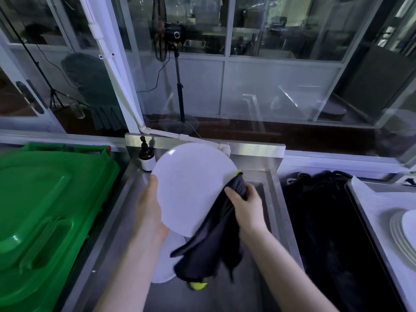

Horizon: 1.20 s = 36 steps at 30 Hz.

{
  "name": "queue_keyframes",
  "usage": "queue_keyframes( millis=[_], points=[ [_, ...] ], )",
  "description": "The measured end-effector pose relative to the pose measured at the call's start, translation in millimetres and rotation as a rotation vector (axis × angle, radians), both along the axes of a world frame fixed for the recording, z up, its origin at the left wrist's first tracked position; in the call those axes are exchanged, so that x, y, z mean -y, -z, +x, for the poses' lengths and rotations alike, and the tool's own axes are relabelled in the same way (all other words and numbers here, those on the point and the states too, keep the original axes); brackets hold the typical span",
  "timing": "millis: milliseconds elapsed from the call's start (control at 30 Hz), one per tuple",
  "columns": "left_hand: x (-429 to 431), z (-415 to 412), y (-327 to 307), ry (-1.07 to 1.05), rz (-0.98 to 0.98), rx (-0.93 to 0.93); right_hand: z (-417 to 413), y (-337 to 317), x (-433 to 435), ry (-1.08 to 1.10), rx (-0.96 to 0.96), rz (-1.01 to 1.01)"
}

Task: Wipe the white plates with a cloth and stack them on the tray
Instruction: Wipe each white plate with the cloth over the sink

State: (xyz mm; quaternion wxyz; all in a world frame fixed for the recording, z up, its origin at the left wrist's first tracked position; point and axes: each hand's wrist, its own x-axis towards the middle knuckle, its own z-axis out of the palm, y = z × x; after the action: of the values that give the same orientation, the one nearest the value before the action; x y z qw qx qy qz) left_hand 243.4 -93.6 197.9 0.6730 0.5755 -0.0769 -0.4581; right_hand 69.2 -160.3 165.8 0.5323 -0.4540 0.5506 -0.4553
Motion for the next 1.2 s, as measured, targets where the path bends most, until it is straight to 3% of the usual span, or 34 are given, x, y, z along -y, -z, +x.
queue_keyframes(
  millis=[100,167,267,400,467,600,667,767,933,1000,1100,1200],
  points=[
    [1,1,11,0.037,0.063,0.053,-5,10,-5,-0.001,0.124,0.129],
    [-1,7,15,0.081,0.054,0.067,-12,3,4,-0.086,0.096,0.066],
    [-5,19,13,0.194,0.028,0.164,-20,-25,28,-0.276,-0.168,-0.169],
    [0,30,-2,0.549,0.045,0.337,-17,-57,55,-0.711,-0.61,-0.482],
    [5,27,-7,0.604,0.089,0.423,-10,-64,55,-0.815,-0.678,-0.521],
    [6,28,-15,0.483,0.003,0.444,-17,-52,57,-0.636,-0.514,-0.504],
    [0,24,-9,0.345,-0.053,0.437,-23,-36,55,-0.347,-0.248,-0.366],
    [-5,-3,15,0.105,-0.121,0.27,-15,-8,33,0.036,0.127,-0.123],
    [5,-27,20,-0.013,-0.195,0.257,4,21,1,0.129,0.278,0.119],
    [3,-15,17,0.063,-0.188,0.367,-4,14,9,0.068,0.151,0.044],
    [-3,12,12,0.235,-0.183,0.547,-17,-19,33,-0.137,-0.106,-0.222],
    [0,29,0,0.468,-0.148,0.64,-19,-52,58,-0.42,-0.478,-0.476]
  ],
)
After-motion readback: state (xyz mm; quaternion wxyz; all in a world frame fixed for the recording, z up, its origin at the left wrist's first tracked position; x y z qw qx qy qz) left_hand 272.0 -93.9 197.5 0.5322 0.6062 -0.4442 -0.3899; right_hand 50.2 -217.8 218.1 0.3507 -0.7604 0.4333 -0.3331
